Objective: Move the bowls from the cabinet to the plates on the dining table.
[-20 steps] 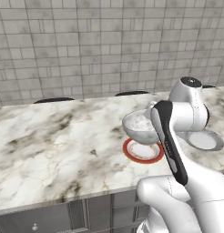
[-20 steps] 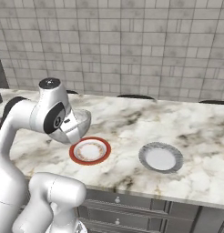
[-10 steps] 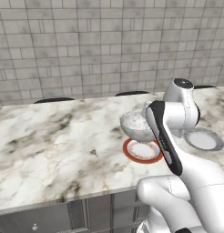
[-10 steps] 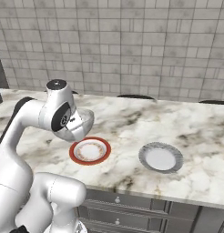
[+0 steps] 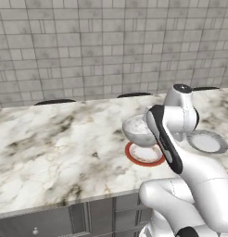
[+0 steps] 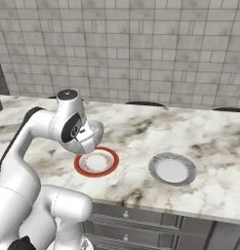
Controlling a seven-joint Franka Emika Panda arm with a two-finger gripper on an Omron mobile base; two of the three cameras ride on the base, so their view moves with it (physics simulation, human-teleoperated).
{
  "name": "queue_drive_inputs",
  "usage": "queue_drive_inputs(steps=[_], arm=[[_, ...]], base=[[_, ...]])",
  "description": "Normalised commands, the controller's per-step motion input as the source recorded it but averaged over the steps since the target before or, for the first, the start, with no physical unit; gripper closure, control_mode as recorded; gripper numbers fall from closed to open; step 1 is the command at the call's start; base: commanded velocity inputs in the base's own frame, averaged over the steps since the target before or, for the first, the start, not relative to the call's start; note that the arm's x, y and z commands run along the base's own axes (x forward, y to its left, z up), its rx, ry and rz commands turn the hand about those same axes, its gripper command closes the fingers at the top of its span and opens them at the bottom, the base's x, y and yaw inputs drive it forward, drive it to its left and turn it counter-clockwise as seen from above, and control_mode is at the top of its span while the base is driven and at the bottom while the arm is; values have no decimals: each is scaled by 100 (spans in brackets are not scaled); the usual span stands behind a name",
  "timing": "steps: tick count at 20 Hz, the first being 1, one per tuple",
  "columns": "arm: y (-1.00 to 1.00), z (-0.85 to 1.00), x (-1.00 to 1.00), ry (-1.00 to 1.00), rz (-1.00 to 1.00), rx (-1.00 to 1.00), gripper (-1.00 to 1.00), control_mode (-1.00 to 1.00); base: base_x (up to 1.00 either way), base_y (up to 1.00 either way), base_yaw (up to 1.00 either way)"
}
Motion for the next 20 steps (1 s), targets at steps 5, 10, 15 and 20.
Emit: queue_drive_inputs(steps=[5, 10, 15, 20], arm=[[-6, -32, 0, 0, 0, 0, 100, -100], [-2, -30, 11, 0, 0, 0, 100, -100], [0, -15, 23, 0, 0, 0, 100, -100], [-3, -13, 16, 0, 0, 0, 100, -100]], base=[[0, 0, 0], [0, 0, 0], [0, 0, 0], [0, 0, 0]])
